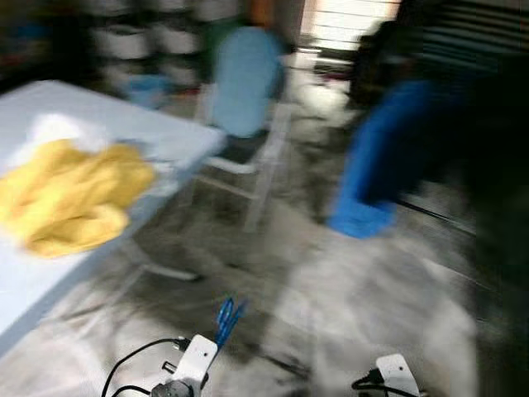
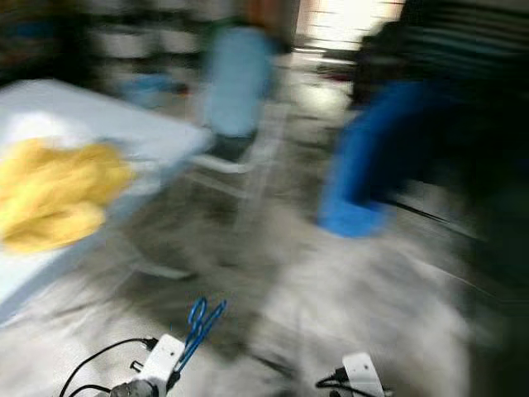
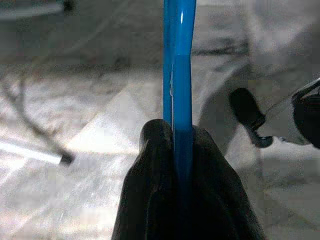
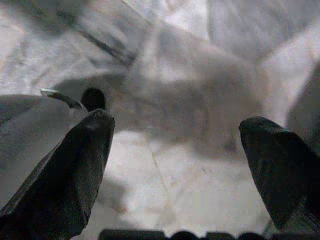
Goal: Hang hanger
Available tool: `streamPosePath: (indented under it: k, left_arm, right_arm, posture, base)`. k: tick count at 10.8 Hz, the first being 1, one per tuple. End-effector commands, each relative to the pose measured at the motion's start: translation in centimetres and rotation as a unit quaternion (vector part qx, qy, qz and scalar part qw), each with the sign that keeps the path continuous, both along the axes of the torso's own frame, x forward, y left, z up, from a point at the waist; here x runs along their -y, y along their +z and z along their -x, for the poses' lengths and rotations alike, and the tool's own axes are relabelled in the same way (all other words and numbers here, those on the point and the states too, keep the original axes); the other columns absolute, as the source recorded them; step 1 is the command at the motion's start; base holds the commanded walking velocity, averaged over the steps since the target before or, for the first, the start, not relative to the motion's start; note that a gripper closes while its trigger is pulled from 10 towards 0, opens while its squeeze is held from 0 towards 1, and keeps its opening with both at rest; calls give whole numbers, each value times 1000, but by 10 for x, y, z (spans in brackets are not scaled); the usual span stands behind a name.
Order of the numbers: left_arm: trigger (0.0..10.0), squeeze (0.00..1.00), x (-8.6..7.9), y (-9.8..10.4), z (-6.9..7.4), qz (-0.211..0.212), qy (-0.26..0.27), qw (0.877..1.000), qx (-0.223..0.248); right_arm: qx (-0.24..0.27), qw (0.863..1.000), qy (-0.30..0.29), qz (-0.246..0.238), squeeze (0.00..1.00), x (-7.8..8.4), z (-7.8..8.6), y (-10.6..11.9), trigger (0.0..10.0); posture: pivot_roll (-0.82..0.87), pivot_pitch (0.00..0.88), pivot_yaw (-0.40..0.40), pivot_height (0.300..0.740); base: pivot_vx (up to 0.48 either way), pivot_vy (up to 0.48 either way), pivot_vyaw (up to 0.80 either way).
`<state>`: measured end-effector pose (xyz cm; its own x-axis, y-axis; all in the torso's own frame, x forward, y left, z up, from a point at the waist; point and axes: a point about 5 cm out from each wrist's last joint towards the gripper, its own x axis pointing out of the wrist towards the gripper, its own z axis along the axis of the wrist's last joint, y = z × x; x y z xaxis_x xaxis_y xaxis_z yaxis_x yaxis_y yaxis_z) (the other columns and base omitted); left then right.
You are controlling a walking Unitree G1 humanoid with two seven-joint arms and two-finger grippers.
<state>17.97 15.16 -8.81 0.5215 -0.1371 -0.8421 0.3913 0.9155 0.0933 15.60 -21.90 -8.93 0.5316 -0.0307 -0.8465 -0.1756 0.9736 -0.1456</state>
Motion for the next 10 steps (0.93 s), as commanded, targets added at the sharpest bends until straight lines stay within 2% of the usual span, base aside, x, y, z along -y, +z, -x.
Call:
streamPosePath:
  k: [1,2,3,4,5,6,7,8,9,10]
  left_arm:
    - [10000,0,-5,-2,5,2,24,1000,-4]
    - [10000,0,-21,-3,10,-5,53,999,-7]
    - [10000,0,-30,-3,11,-10,73,997,-6]
    - [10000,0,-42,-5,19,-8,106,994,-10]
    - [10000,0,-51,-3,20,4,139,990,-2]
    - [10000,0,-51,-3,21,-8,123,992,-3]
    - [10000,0,-49,-2,17,-2,133,991,3]
    - [10000,0,-44,-2,14,0,113,994,5]
    - [10000,0,-35,0,8,-4,75,997,7]
    - [10000,0,-35,1,5,-11,73,997,9]
  right_arm:
    - [7,1000,11,-5,0,-6,-10,3,10000]
    - [15,999,23,-22,0,-20,-17,4,10000]
    - [13,999,42,-32,0,-30,-18,3,10000]
    - [2,996,85,-28,0,-39,-16,1,10000]
    - [-2,995,92,-28,0,-38,-15,0,10000]
    - [-9,995,97,-15,0,-33,-13,0,10000]
    - [-15,996,92,-5,0,-26,-12,0,10000]
    - [-19,995,94,6,0,-23,-11,0,10000]
    - [-10,999,43,-8,0,-20,-13,1,10000]
    - [-4,999,25,-22,0,-24,-16,2,10000]
  posture:
    - [-26,0,-93,740]
    - [23,0,-107,740]
    - [56,0,-114,740]
    - [74,0,-111,740]
    - [72,21,-108,740]
    - [80,45,-101,740]
    - [61,76,-81,740]
    - [60,76,-79,740]
    - [46,82,-61,740]
    - [39,82,-51,740]
  base:
    - [0,0,-800]
    - [0,0,0]
    - [0,0,0]
    - [0,0,0]
    - [0,0,0]
    - [0,0,0]
    - [0,0,0]
    - [0,0,0]
    - [0,0,0]
    - [0,0,0]
